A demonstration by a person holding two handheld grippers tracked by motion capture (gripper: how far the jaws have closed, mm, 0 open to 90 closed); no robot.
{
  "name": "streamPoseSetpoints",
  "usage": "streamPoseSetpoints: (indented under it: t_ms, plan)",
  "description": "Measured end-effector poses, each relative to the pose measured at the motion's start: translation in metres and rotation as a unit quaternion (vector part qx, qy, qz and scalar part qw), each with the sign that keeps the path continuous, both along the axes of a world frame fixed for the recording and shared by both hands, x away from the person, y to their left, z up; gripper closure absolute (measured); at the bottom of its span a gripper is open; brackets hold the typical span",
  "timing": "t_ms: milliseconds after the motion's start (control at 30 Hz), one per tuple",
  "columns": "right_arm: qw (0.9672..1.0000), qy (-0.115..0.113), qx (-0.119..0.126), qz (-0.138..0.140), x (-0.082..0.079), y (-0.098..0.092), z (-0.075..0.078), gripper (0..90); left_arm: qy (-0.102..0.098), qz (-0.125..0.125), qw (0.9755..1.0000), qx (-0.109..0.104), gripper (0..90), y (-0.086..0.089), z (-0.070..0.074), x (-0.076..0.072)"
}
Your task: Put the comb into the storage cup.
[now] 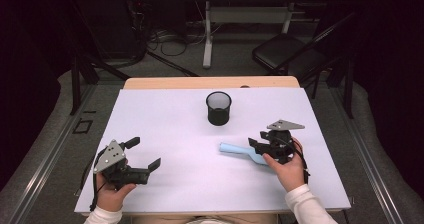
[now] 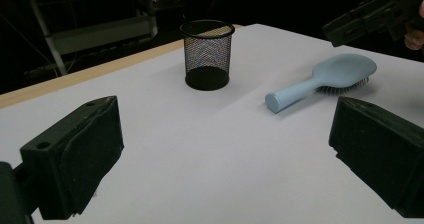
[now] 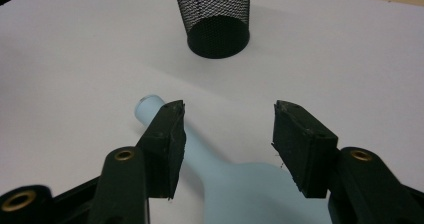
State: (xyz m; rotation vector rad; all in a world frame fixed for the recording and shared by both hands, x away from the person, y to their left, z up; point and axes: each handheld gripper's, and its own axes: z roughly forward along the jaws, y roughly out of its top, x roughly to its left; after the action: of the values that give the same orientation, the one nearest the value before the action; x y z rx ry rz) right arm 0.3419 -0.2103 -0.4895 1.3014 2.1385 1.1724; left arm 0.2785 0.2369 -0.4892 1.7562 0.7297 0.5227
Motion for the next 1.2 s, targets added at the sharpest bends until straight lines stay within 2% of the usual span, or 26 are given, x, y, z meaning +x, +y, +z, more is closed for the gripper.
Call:
streamPoseSetpoints:
  t_ms: [367, 433, 467, 533, 733, 767, 833, 933, 1033, 1133, 1200]
  plan:
    - [0.9982, 0.040, -0.030, 0.033, 0.021, 0.026, -0.002, 56.0, 0.000, 0.000, 1.0000, 0.002, 0.9, 0.001, 0.000, 0.000]
    - [0.9979, 0.044, -0.030, 0.036, 0.025, 0.031, -0.004, 59.8, 0.001, 0.000, 1.0000, 0.002, 0.9, 0.001, 0.000, 0.000]
    - [0.9976, 0.047, -0.032, 0.040, 0.027, 0.034, -0.005, 64.5, 0.001, 0.001, 1.0000, 0.001, 1.0, 0.001, -0.001, 0.000]
    - [0.9974, 0.048, -0.032, 0.043, 0.029, 0.036, -0.005, 65.9, 0.002, 0.001, 1.0000, 0.003, 1.1, 0.001, -0.001, 0.000]
    - [0.9962, 0.061, -0.037, 0.050, 0.036, 0.046, -0.009, 77.7, 0.002, 0.000, 1.0000, 0.003, 1.4, 0.001, -0.001, 0.000]
    - [0.9956, 0.067, -0.041, 0.051, 0.040, 0.049, -0.010, 82.5, 0.002, 0.000, 1.0000, 0.003, 1.5, 0.001, -0.001, 0.000]
    - [0.9953, 0.069, -0.042, 0.052, 0.041, 0.050, -0.011, 84.8, 0.002, 0.001, 1.0000, 0.004, 1.5, 0.001, -0.001, 0.000]
    - [0.9937, 0.086, -0.044, 0.057, 0.048, 0.053, -0.013, 88.8, 0.003, 0.001, 1.0000, 0.006, 1.8, 0.001, -0.001, 0.000]
    - [0.9925, 0.095, -0.051, 0.058, 0.053, 0.058, -0.015, 90.0, 0.003, 0.000, 1.0000, 0.007, 1.8, 0.001, -0.001, 0.001]
    - [0.9896, 0.109, -0.066, 0.067, 0.060, 0.066, -0.018, 90.0, 0.003, 0.001, 1.0000, 0.008, 1.8, 0.001, -0.001, 0.001]
    - [0.9893, 0.110, -0.068, 0.068, 0.061, 0.067, -0.019, 90.0, 0.002, 0.000, 1.0000, 0.007, 1.8, 0.002, -0.002, 0.001]
